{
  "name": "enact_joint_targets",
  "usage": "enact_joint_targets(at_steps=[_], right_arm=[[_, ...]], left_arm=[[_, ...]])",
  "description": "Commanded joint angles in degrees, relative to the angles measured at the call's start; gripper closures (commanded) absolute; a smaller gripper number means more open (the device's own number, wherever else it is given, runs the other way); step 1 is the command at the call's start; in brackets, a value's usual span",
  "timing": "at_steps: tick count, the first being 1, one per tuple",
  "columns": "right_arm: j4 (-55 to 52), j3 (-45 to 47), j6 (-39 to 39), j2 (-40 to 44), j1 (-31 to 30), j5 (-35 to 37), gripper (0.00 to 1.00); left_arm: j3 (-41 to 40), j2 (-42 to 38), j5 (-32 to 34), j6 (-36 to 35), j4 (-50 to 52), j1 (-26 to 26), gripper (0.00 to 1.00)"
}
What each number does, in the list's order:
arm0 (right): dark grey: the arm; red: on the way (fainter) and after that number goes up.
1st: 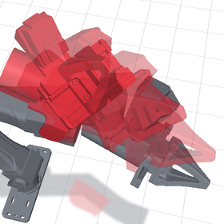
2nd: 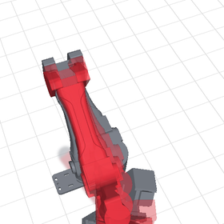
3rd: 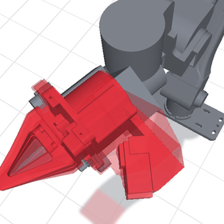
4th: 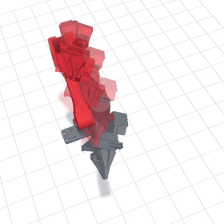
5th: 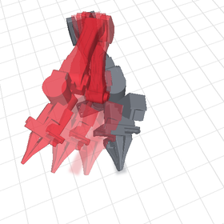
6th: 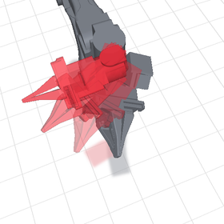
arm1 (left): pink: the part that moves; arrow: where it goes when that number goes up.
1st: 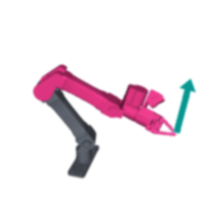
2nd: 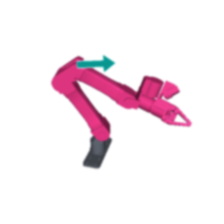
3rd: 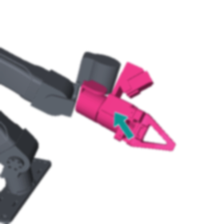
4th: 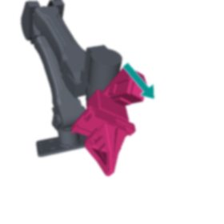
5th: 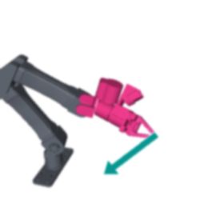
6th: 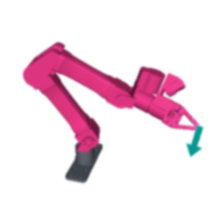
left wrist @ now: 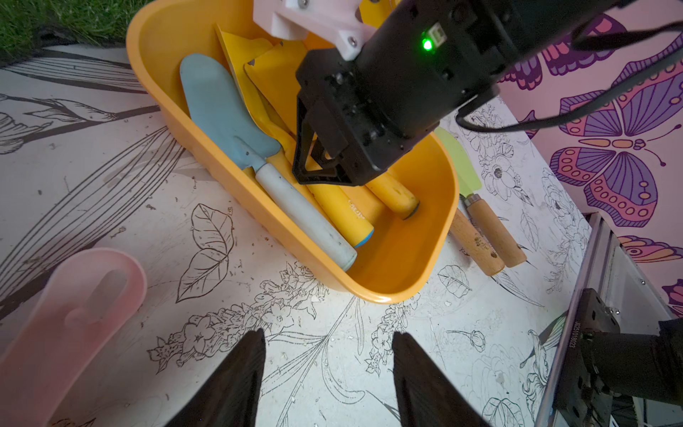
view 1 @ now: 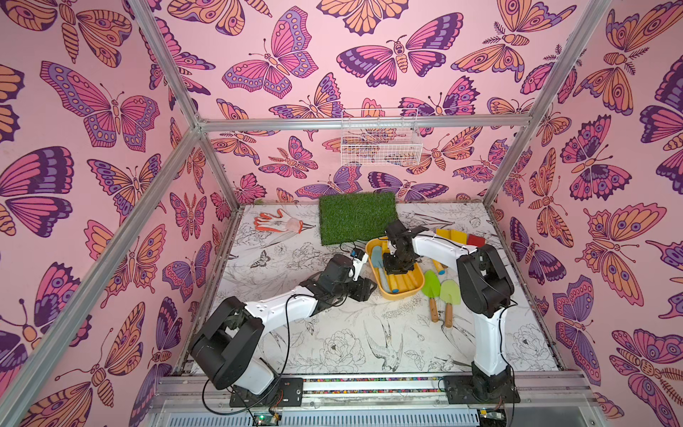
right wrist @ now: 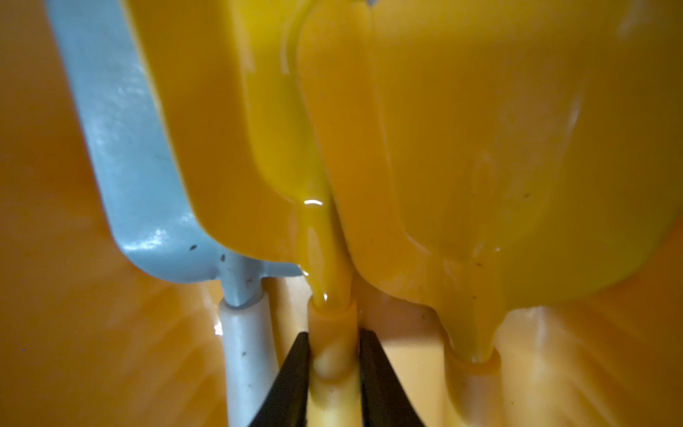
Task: Take the shovel out of the storage box
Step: Pick up the shovel from the storage box.
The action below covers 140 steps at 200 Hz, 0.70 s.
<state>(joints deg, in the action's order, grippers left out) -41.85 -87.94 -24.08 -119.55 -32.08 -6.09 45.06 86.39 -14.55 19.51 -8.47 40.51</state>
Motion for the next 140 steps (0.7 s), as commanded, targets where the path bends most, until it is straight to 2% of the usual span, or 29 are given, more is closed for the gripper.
enact_joint_targets(at_steps=[1, 35, 140], right_arm=[[0.54, 0.50, -0.78, 2.46, 0.24, -1.69, 0.79], [4.37, 3.65, -1.85, 5.05, 1.65, -6.75, 0.86], [13.02, 9.70, -3.08, 11.06, 4.34, -22.41, 0.89]], left_arm=[[0.48, -0.06, -0.31, -0.86, 0.91, -0.32, 0.39], [0.38, -0.39, -0.15, -0.87, 0.91, -0.35, 0.39], [-0.20, -1.39, 0.67, -1.14, 0.91, -0.34, 0.39]])
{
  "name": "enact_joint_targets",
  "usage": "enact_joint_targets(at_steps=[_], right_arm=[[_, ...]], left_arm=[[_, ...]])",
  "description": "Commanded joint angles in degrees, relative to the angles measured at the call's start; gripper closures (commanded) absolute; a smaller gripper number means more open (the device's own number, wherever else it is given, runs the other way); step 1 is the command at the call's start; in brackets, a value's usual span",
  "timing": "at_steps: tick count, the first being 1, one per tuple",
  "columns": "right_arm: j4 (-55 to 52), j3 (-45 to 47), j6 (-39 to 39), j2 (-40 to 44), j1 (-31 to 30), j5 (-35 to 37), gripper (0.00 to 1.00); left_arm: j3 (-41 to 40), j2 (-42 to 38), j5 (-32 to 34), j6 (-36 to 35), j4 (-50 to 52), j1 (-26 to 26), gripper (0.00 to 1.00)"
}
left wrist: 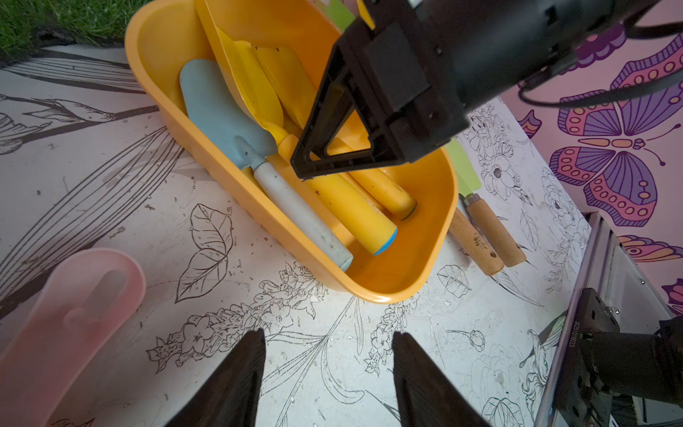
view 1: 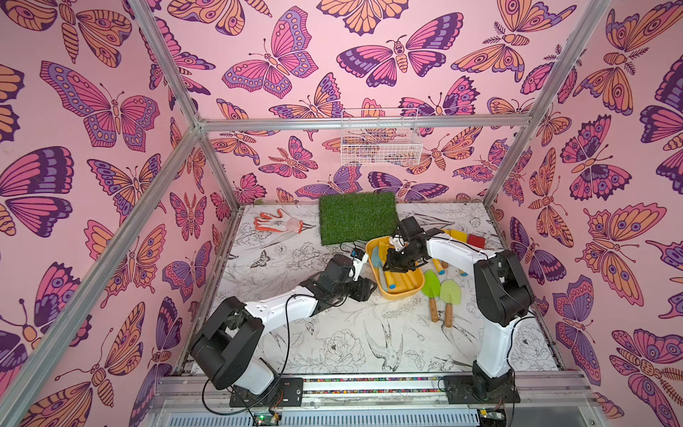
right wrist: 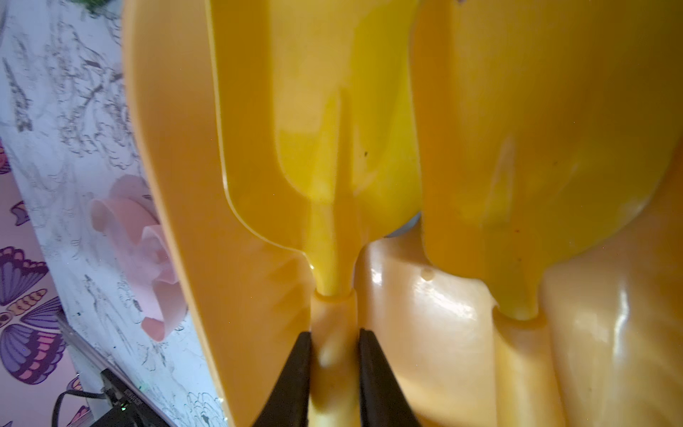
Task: Take the shovel out of the storage box
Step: Pick up the shovel from the storage box, then place the shovel at the center of the board.
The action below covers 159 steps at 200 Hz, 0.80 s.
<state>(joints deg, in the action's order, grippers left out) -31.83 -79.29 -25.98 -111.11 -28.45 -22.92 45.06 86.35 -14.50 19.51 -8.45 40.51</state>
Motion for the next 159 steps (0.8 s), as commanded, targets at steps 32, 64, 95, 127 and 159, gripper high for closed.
enact_joint_targets(at_steps=[32, 64, 95, 127, 159], right_arm=[[4.97, 2.81, -2.05, 4.63, 0.92, -7.39, 0.89], [6.03, 4.65, -2.50, 7.25, 0.93, -7.43, 0.89], [6.82, 6.69, -2.63, 10.69, 0.91, -7.05, 0.89], [5.86, 8.94, -2.06, 14.53, 0.96, -5.00, 0.88], [2.82, 10.91, -1.36, 18.40, 0.97, -0.99, 0.88]], left_arm=[[-0.38, -1.73, 1.05, -1.22, 0.89, -0.35, 0.40], [-0.49, -1.75, 1.34, -1.23, 0.88, -0.35, 0.39], [-0.27, -1.10, 1.17, -1.06, 0.89, -0.28, 0.39], [-0.30, -0.83, 1.06, -1.04, 0.89, -0.35, 0.39], [-0.22, -0.83, 1.40, -1.08, 0.88, -0.32, 0.40]])
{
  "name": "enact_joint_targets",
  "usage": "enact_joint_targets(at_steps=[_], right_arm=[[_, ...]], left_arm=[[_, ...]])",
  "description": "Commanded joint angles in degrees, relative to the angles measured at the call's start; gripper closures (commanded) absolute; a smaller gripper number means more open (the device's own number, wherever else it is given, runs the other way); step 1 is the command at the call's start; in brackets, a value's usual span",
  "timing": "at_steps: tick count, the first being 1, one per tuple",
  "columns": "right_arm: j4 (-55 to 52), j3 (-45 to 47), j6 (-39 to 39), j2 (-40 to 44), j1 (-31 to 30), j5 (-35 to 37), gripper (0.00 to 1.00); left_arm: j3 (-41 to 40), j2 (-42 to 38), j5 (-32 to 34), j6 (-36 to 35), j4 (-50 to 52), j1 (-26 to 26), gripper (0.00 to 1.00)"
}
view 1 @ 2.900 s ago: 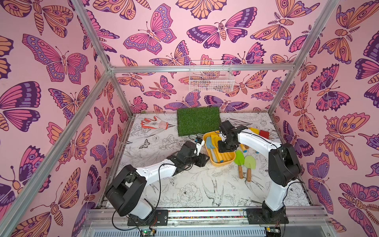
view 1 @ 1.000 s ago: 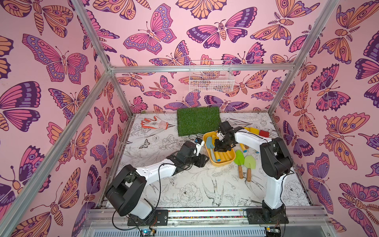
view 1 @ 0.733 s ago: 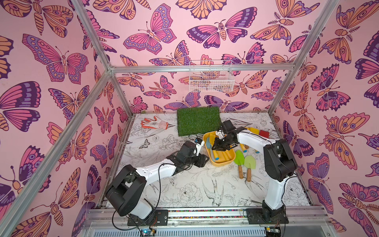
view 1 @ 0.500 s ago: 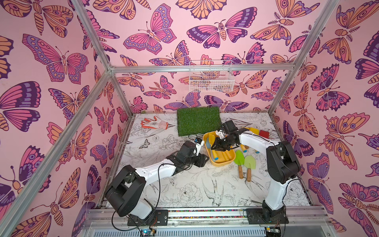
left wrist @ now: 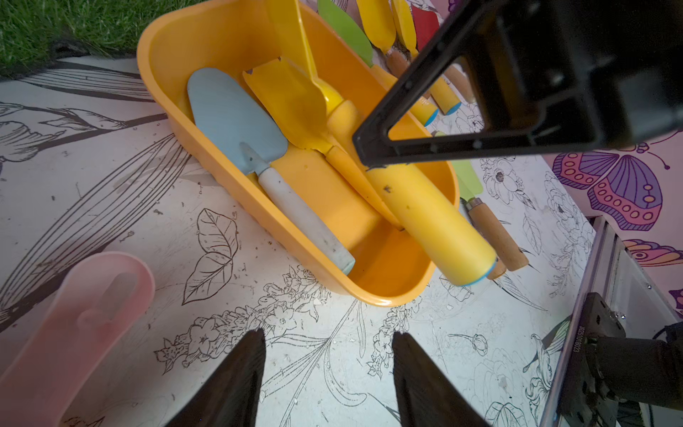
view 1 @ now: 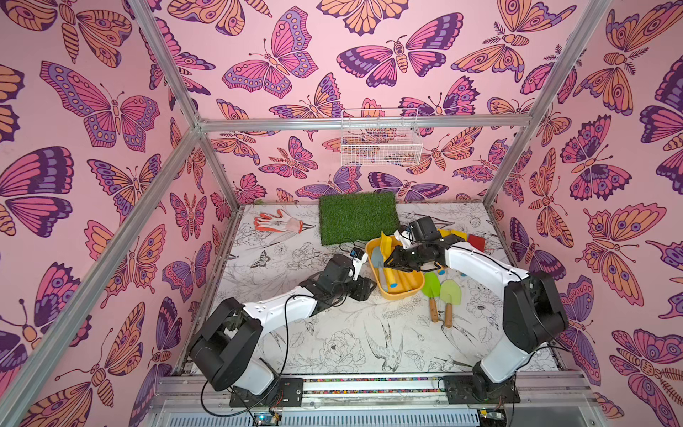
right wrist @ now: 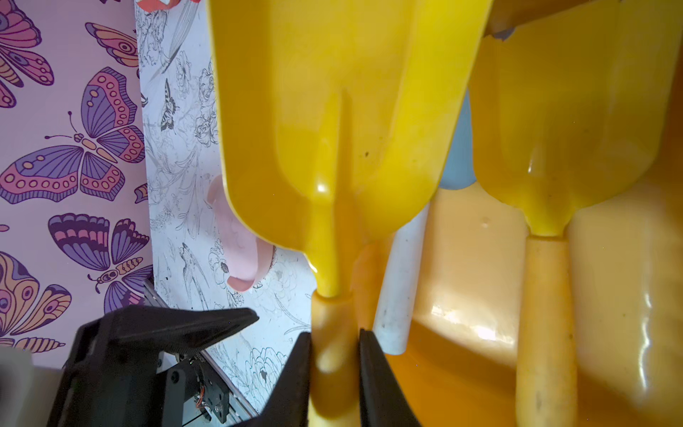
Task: Take the shovel out of the storage box
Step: Place the shovel at the center of the board.
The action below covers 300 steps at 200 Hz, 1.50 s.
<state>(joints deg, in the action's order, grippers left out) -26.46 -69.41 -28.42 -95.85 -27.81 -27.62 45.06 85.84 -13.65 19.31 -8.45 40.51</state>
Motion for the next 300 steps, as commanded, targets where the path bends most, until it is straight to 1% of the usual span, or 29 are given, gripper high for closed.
enact_joint_targets(at_steps=[1, 17, 23, 50, 91, 147, 161, 181, 221, 276, 300], right_arm=[[-2.69, 1.08, 1.13, 3.36, 0.32, 3.84, 0.88], [-4.71, 2.52, 1.28, 5.39, 0.33, 7.07, 0.88], [-5.66, 3.01, 1.37, 8.06, 0.31, 8.64, 0.88], [-10.85, 4.84, 1.70, 13.00, 0.35, 15.08, 0.87], [-19.26, 6.84, 0.13, 19.48, 0.44, 25.13, 0.86], [-26.99, 10.40, -1.17, 24.58, 2.93, 31.13, 0.86], [-27.88, 12.12, -1.90, 25.50, 4.64, 31.81, 0.85], [-28.20, 14.93, -2.51, 26.80, 8.56, 30.86, 0.85], [-25.73, 20.77, -4.49, 28.71, 15.61, 28.74, 0.86], [-24.27, 25.47, -4.52, 25.62, 19.51, 29.61, 0.85], [-23.17, 25.63, -4.18, 23.65, 19.99, 29.24, 0.85]], left_arm=[[-0.23, -0.37, 0.60, -0.87, 0.88, -0.29, 0.40], [-0.31, -0.50, 0.66, -0.79, 0.89, -0.35, 0.40], [-0.32, -0.59, 0.64, -0.84, 0.89, -0.25, 0.40], [-0.32, -0.61, 0.66, -0.72, 0.89, -0.33, 0.40], [-0.13, -0.26, 0.37, -0.59, 0.85, -0.34, 0.40], [-0.15, -0.04, 0.31, -0.68, 0.89, -0.29, 0.40], [-0.15, 0.02, 0.30, -0.67, 0.89, -0.30, 0.40], [-0.14, 0.01, 0.20, -0.59, 0.89, -0.26, 0.40], [-0.01, 0.44, 0.20, -0.68, 0.89, -0.35, 0.40], [-0.15, 0.19, 0.24, -0.85, 0.89, -0.35, 0.40], [-0.09, 0.27, 0.21, -0.94, 0.89, -0.35, 0.40]])
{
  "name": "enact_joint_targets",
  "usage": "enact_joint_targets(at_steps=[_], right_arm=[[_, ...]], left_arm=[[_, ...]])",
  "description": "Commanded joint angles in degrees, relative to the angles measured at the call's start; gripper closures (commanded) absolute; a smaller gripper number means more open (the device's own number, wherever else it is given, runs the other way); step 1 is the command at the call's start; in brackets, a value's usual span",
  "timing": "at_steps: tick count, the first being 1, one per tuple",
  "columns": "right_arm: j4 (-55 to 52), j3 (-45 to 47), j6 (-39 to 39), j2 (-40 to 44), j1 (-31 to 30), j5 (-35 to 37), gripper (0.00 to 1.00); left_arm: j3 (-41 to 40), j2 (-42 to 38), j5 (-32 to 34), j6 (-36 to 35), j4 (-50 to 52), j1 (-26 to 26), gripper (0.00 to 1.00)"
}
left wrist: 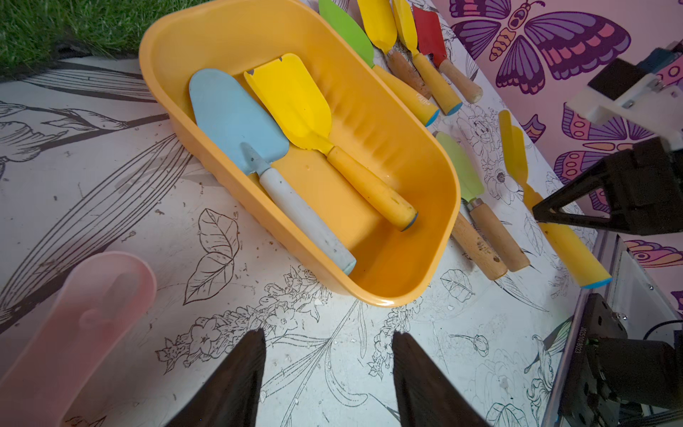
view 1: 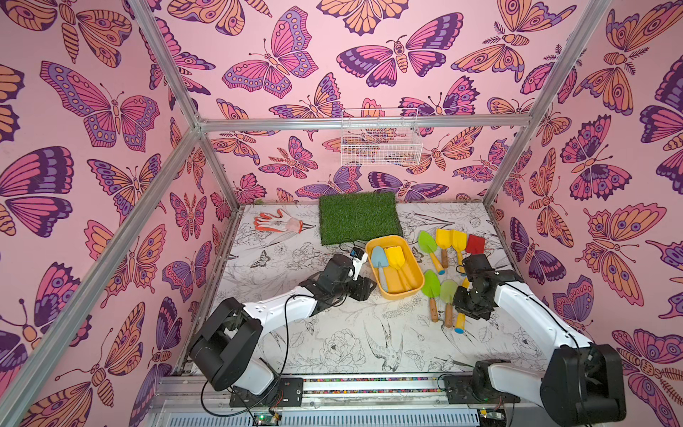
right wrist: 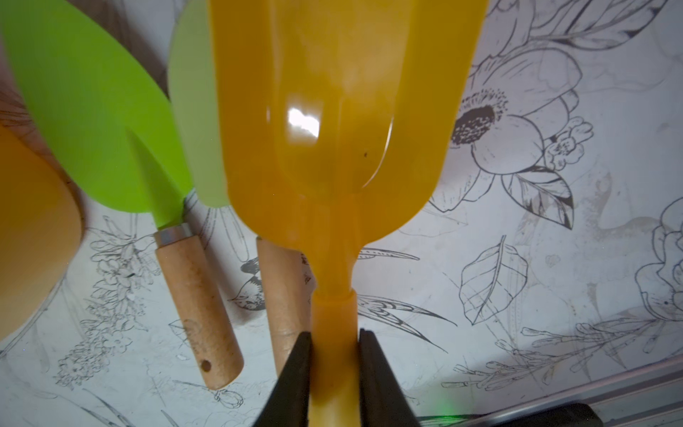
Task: Take the shovel out of the storage box
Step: Place the shovel at the center of the board.
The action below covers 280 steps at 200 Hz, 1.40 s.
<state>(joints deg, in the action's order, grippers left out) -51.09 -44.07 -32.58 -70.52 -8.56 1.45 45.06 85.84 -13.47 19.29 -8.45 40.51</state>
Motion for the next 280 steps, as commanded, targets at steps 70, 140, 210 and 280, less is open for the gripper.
enact_joint_targets(at_steps=[70, 140, 210, 280], right_arm=[[3.52, 0.79, 1.63, -5.74, 2.66, 4.28, 0.85], [6.01, 0.13, 5.19, -13.32, 4.65, 4.53, 0.78], [5.75, -1.01, 6.03, -14.91, 4.84, 6.67, 0.55], [3.44, -3.66, 4.95, -4.36, 3.97, 4.00, 0.51]], left_arm=[[0.05, 0.59, -0.84, -0.74, 0.93, -0.35, 0.40], [0.03, 0.89, -0.69, -1.01, 0.89, -0.42, 0.40], [0.03, 1.06, -0.80, -0.93, 0.89, -0.43, 0.40], [0.16, 0.91, -1.03, -0.83, 0.89, -0.43, 0.40]])
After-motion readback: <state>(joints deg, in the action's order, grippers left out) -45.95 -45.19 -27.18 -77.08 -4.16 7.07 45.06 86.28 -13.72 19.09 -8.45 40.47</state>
